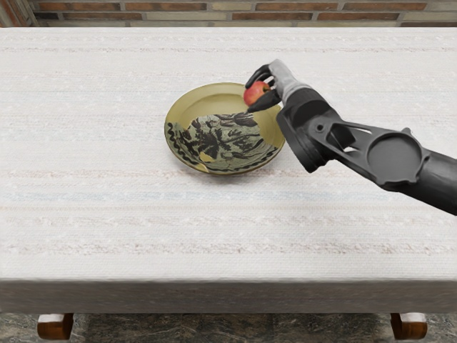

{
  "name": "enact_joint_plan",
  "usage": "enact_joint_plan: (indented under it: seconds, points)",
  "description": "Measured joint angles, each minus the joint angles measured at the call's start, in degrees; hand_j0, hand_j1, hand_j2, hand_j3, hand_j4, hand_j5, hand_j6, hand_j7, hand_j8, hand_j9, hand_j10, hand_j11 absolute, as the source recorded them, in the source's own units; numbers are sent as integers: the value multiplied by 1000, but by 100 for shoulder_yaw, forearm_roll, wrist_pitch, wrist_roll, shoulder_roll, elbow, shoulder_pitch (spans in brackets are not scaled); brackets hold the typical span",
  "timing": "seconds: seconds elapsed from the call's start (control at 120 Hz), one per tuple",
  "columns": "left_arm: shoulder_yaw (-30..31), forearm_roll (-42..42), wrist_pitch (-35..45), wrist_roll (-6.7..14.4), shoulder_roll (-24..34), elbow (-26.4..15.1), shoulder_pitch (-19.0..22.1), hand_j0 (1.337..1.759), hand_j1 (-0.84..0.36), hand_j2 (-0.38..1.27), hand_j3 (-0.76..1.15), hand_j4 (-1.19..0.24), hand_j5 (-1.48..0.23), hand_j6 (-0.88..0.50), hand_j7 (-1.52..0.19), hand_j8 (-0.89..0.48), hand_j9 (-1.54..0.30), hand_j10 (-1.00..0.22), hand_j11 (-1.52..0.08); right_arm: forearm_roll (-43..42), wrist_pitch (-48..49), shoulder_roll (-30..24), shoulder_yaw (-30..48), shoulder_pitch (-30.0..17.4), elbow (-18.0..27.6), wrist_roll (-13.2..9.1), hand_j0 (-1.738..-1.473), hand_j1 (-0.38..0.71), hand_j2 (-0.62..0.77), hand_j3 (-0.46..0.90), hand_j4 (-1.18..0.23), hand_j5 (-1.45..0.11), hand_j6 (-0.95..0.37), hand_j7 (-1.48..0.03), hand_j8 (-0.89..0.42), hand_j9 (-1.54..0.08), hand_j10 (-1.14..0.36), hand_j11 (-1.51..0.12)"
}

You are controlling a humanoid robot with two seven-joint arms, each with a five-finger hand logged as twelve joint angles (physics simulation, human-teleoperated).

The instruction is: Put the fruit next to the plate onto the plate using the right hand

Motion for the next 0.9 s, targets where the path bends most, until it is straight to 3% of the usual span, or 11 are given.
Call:
enact_joint_plan:
  seconds: [0.158,0.192,0.283,0.4,0.65,0.808,0.9]
  points:
    - [0,0,-3,0,0,0,0,1658,337,2,0,-10,-13,-10,-13,-10,-13,-10,-13,-15,2,166,-66,-131,75,2,-1642,287,149,-1,-781,-1148,-315,-1119,-268,-1124,-537,-1125]
    - [0,0,-2,1,0,0,0,1658,337,2,0,-10,-13,-10,-13,-10,-13,-10,-13,-20,-7,178,-110,-154,80,2,-1645,240,120,0,-712,-1035,-316,-1005,-265,-1011,-531,-1010]
    - [0,-1,-2,1,0,0,0,1658,337,2,0,-10,-13,-10,-13,-10,-13,-10,-13,-31,-13,195,-170,-239,125,2,-1650,28,76,0,-453,-663,-202,-642,-167,-648,-339,-645]
    - [1,-1,-3,1,0,0,-4,1658,337,2,0,-10,-13,-10,-13,-10,-13,-10,-13,263,160,8,265,-395,395,2,-1653,-137,44,0,-256,-375,-114,-362,-95,-366,-192,-364]
    - [1,-1,-1,0,0,-1,0,1658,337,2,0,-10,-13,-10,-13,-10,-13,-10,-13,562,2733,-601,2727,-1409,644,2,-1657,-287,13,0,-76,-110,-34,-107,-28,-108,-57,-107]
    - [1,-1,-2,1,0,0,0,1658,337,2,0,-10,-13,-10,-13,-10,-13,-10,-13,1364,5259,-1102,4703,-2455,658,2,-1657,-321,6,0,-35,-51,-16,-49,-13,-50,-26,-49]
    - [1,0,-3,1,0,0,-1,1658,337,2,0,-10,-13,-10,-13,-10,-13,-10,-13,1855,6062,-1278,5683,-3045,633,2,-1658,-331,4,0,-22,-32,-10,-31,-8,-32,-16,-31]
